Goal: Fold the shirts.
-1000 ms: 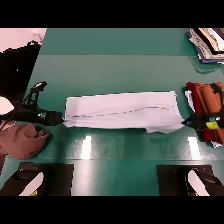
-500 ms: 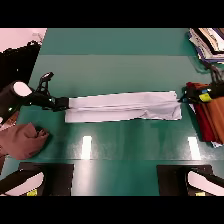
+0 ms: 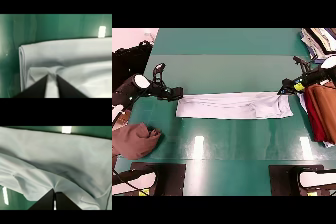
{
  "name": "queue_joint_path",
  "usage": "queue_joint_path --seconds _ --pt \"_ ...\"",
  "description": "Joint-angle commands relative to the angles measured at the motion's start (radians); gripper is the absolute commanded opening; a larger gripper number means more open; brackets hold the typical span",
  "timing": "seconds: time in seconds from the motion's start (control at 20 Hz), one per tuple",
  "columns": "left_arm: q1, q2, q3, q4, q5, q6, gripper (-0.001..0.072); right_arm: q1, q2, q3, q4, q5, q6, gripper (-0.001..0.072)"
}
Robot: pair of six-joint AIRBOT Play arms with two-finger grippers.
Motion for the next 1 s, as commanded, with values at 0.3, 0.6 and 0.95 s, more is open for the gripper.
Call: queue_joint_path --seconds 0.3,0.6,0.95 --pt "0.001 0.009 0.111 -0.029 -0.181 0.056 0.0318 -0.086 -0.029 0.019 0.001 0.122 -0.027 0.0491" --pt "0.001 0.018 0.114 -0.127 -0.224 0.079 0.0035 -0.254 -0.03 -0.016 0.008 0.157 -0.093 0.0482" --pt "0.0 0.014 0.114 -0.169 -0.252 0.085 0.0025 -0.414 -0.095 -0.198 0.203 0.044 -0.257 0.058"
